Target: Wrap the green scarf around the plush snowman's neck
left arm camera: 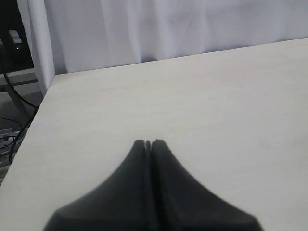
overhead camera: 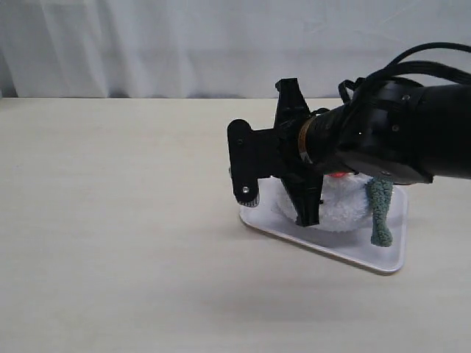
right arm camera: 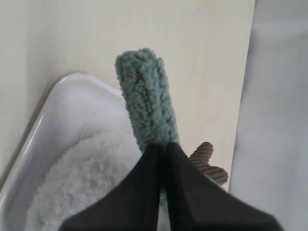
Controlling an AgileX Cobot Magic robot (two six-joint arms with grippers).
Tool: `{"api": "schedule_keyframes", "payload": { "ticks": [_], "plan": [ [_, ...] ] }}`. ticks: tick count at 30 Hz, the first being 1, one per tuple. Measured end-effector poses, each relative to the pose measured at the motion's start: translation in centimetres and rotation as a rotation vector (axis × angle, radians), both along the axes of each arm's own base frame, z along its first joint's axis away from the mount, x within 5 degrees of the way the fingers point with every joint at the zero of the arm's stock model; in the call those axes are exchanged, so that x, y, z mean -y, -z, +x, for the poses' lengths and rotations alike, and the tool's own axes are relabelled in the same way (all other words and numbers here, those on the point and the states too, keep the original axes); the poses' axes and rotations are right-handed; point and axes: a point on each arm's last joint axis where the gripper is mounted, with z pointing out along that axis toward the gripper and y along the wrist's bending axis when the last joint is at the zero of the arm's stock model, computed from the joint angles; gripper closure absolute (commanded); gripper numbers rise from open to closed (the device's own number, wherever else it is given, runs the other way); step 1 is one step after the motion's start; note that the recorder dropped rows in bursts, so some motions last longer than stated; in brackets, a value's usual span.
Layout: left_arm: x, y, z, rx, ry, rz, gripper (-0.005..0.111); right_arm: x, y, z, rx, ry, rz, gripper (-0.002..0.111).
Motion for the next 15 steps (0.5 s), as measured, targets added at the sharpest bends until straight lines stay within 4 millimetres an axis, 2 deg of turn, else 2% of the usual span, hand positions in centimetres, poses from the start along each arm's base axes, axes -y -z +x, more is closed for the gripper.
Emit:
{"api": "schedule_keyframes", "payload": {
  "ticks": [3,6,15],
  "plan": [
    [0.0,0.0,0.0,0.000,0.000,0.000,0.107,0.1,1.3,-0.2,-0.029,-0.009,-0.016,0.104],
    [0.0,0.0,0.0,0.000,0.000,0.000,0.107,0.1,3.5,-0.3,-0.083,-0.009,-0.057,0.104],
    [0.0,0.0,0.0,0.000,0.000,0.000,0.107,0.3,4.6,-0.5,-0.118,0.007,-0.064,0.104]
  ]
}}
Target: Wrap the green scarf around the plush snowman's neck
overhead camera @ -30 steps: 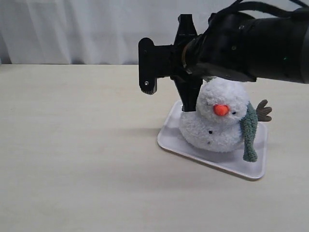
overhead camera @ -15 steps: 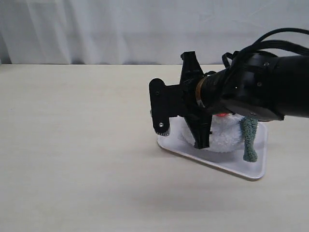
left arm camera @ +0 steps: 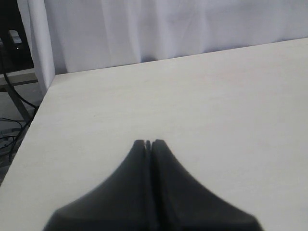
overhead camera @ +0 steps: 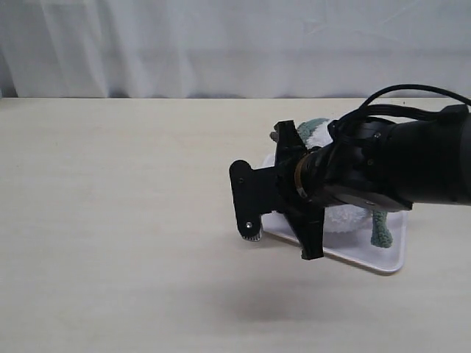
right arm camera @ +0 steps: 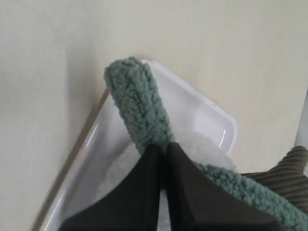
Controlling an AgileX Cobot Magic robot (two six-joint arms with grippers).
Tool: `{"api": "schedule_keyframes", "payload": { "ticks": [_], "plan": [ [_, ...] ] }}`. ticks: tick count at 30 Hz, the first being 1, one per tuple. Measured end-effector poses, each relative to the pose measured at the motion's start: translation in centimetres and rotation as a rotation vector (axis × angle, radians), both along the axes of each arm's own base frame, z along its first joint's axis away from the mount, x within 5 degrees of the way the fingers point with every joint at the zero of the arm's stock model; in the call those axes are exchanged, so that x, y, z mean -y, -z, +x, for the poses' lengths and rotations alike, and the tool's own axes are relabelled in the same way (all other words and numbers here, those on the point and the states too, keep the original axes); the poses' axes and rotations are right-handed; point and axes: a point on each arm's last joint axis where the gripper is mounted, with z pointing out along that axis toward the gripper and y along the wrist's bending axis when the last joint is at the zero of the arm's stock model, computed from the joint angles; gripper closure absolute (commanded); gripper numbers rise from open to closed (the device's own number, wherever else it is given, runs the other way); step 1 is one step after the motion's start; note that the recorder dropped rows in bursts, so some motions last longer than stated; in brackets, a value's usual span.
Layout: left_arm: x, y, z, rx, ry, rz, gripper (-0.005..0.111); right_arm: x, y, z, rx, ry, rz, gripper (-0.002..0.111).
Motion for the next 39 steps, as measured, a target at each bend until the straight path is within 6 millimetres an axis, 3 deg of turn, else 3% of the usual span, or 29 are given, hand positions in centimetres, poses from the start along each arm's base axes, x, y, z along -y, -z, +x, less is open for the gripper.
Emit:
{"api": "schedule_keyframes", "payload": {
  "ticks": [4,12,16,24,29,35,39],
  "plan": [
    [0.0,0.0,0.0,0.000,0.000,0.000,0.107,0.6,0.8,-0.5,-0.031,0.015,-0.037,0.100],
    [0.0,0.0,0.0,0.000,0.000,0.000,0.107,0.5,0.8,-0.6,-0.032,0.028,-0.007,0.065],
    [0.0,0.0,0.0,0.000,0.000,0.000,0.107,0.5,0.4,-0.6,-0.024,0.043,0.010,0.059],
    [0.0,0.0,0.0,0.000,0.000,0.000,0.107,1.4,-4.6,-1.7,0.053,0.224,0.259,0.059],
    [0.0,0.0,0.0,0.000,0.000,0.000,0.107,2.7,-8.7,-2.7,0.071,0.478,0.570,0.060],
    [0.0,0.0,0.0,0.000,0.000,0.000,0.107,6.8,-12.1,-0.9,0.075,0.937,0.830,0.060],
    [0.0,0.0,0.0,0.000,0.000,0.000,0.107,8.5,-12.9,0.5,-0.001,1.075,0.922,0.065]
  ]
}}
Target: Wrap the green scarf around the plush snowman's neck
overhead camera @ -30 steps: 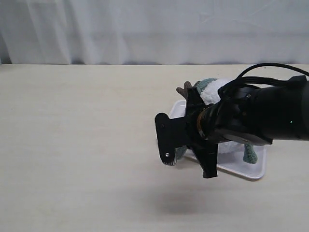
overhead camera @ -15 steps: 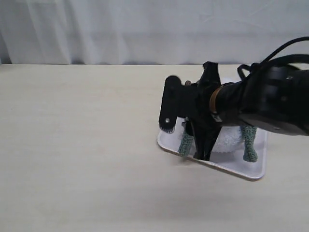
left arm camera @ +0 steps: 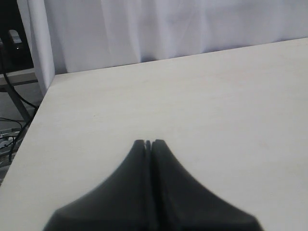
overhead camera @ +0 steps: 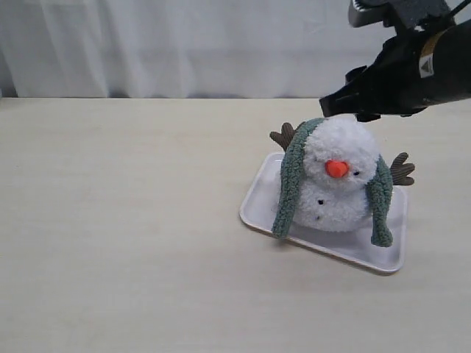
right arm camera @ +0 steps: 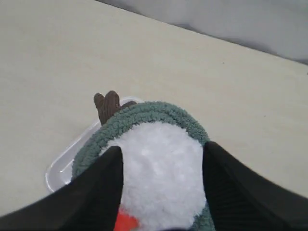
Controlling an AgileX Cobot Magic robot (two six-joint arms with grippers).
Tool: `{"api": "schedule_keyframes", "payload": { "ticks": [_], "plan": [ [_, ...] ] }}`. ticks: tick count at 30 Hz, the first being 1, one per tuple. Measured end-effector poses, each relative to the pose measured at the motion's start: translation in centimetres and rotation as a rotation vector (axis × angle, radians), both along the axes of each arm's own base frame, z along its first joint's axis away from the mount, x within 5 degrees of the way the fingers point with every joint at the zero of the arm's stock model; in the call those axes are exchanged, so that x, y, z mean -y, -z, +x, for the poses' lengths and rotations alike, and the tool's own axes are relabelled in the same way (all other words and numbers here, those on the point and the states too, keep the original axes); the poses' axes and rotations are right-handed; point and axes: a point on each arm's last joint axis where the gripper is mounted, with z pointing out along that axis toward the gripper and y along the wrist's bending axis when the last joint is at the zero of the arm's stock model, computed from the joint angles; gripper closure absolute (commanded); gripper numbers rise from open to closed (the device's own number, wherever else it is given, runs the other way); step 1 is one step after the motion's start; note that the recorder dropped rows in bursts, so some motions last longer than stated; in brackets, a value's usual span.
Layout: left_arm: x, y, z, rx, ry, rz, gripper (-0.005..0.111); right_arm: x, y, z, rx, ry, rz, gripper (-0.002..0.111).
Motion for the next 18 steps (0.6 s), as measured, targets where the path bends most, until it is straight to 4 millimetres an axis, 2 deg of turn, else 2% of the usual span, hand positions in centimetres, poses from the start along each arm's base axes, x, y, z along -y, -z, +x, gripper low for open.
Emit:
{"api": "schedule_keyframes", "payload": {
  "ticks": [4,11,13,18],
  "plan": [
    [0.0,0.0,0.0,0.000,0.000,0.000,0.107,0.0,-0.1,1.9,-0.103,-0.017,0.089,0.078],
    [0.0,0.0,0.0,0.000,0.000,0.000,0.107,-2.0,0.9,6.2,-0.268,-0.117,0.065,0.100],
    [0.0,0.0,0.0,0.000,0.000,0.000,0.107,-2.3,1.6,7.4,-0.288,-0.120,0.053,0.104],
    [0.0,0.0,0.0,0.000,0.000,0.000,0.107,-2.8,3.9,9.2,-0.337,-0.128,0.027,0.104]
  ]
}}
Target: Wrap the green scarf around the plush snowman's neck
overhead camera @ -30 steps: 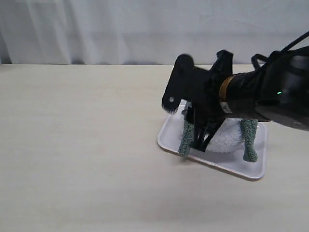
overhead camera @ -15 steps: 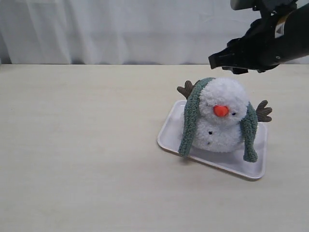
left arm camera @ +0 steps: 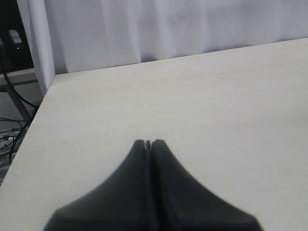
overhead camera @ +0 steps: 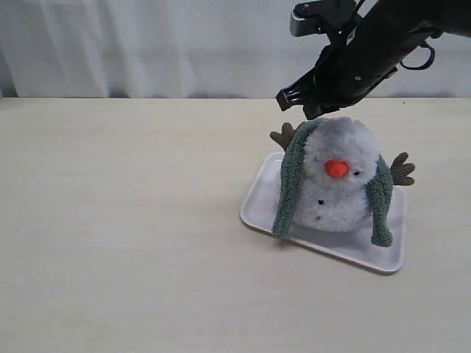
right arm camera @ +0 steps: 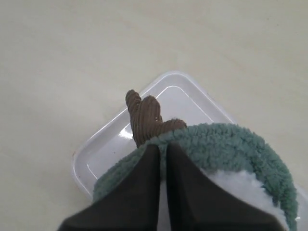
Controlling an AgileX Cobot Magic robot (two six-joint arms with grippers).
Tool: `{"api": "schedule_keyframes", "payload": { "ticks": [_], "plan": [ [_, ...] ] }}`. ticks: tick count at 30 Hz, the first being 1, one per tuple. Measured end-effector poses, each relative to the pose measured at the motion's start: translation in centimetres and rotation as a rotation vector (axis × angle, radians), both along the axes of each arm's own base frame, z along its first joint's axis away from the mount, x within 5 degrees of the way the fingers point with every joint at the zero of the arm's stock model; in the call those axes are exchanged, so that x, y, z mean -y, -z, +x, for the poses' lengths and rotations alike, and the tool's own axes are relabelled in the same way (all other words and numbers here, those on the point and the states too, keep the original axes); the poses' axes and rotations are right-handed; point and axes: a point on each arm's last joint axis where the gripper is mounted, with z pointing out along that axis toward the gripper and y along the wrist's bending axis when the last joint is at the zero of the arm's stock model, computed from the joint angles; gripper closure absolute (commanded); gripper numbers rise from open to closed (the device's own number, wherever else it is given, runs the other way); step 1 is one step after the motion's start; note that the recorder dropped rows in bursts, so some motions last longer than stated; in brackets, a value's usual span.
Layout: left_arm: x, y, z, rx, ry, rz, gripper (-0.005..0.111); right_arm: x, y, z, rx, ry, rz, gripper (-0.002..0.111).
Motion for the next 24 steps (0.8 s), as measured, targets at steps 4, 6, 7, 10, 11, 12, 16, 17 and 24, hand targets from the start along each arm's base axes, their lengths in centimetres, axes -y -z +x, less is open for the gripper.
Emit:
{"api": "schedule_keyframes", "payload": {
  "ticks": [4,6,7,10,11,12,16,17,24],
  "plan": [
    [0.0,0.0,0.0,0.000,0.000,0.000,0.107,-0.2,1.4,0.6,-0.030,-0.011,-0.017,0.104],
    [0.0,0.0,0.0,0.000,0.000,0.000,0.107,-0.3,2.1,0.9,-0.045,-0.013,-0.025,0.104],
    [0.0,0.0,0.0,0.000,0.000,0.000,0.107,-0.3,2.3,0.9,-0.050,-0.014,-0.029,0.104],
    [0.0,0.0,0.0,0.000,0.000,0.000,0.107,-0.4,3.0,1.2,-0.066,-0.014,-0.034,0.104],
    [0.0,0.0,0.0,0.000,0.000,0.000,0.107,-0.4,3.2,1.3,-0.071,-0.014,-0.036,0.104],
    [0.0,0.0,0.0,0.000,0.000,0.000,0.107,-0.4,3.5,1.4,-0.077,-0.014,-0.038,0.104],
    [0.0,0.0,0.0,0.000,0.000,0.000,0.107,-0.5,4.6,1.7,-0.099,-0.015,-0.048,0.104],
    [0.0,0.0,0.0,0.000,0.000,0.000,0.107,-0.5,4.8,1.8,-0.103,-0.016,-0.053,0.104],
    [0.0,0.0,0.0,0.000,0.000,0.000,0.107,-0.6,5.7,2.0,-0.114,-0.039,-0.076,0.104]
  ]
}}
